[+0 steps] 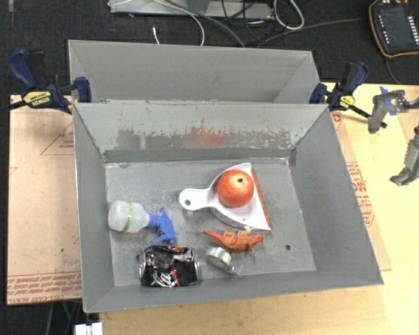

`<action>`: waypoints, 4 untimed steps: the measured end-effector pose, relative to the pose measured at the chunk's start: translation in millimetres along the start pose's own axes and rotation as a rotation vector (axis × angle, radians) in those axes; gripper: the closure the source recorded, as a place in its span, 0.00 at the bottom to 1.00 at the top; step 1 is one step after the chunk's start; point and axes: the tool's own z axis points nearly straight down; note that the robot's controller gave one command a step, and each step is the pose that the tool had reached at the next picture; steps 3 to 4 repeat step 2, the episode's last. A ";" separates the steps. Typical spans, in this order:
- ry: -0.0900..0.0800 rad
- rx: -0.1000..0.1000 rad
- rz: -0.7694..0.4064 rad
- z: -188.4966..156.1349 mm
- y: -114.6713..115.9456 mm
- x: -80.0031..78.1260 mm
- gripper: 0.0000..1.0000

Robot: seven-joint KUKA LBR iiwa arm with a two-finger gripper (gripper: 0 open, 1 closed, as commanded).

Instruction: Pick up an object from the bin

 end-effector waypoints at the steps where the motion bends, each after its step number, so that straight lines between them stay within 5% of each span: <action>1: 0.003 -0.001 0.001 3.1 -0.5 -1.9 0.00; 2: -0.003 0.002 -0.090 -14.4 -19.5 9.6 0.00; 4: -0.003 0.002 -0.090 -14.4 -19.5 9.6 0.00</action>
Offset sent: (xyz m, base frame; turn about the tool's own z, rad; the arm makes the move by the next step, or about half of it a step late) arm -0.0092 -0.0197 0.0130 -0.0937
